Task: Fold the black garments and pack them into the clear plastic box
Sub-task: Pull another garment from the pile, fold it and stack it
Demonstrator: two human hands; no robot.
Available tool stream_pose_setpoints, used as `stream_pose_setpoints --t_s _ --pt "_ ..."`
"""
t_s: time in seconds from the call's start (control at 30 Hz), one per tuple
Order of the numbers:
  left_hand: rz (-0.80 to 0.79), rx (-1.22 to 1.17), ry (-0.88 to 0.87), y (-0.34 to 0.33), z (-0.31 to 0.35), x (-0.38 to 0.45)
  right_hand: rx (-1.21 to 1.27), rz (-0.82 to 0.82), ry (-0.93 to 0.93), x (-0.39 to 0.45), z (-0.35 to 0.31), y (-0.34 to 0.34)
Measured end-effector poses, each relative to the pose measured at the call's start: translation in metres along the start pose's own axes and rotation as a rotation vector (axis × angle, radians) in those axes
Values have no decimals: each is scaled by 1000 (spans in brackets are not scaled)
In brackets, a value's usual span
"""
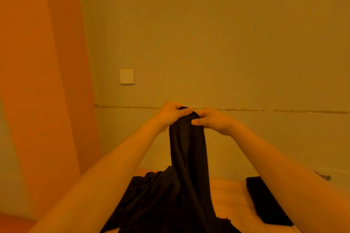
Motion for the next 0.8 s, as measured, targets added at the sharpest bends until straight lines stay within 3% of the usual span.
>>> stream_pose_setpoints --t_s 0.07,0.2,0.37,0.5,0.6,0.8 --pt "-113 -53 37 -4 -13 -7 104 103 33 2 3 8" --pt "-265 176 130 -11 -40 -19 62 161 17 2 1 15" --pt "-209 -313 144 -4 -50 -16 189 241 -1 -4 6 39" --pt "-296 -292 168 -16 -48 -23 300 388 -10 -13 11 63" --pt "-447 -139 235 -15 -50 -25 250 331 -101 -20 20 72" --pt "-303 -80 247 14 -41 -11 177 242 -209 -34 45 84"
Point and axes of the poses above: each hand's wrist, its own x-axis towards the middle knuckle, its own y-axis out of the back of the hand, z = x × y, the point moved 6 cm from there along x, towards the middle knuckle
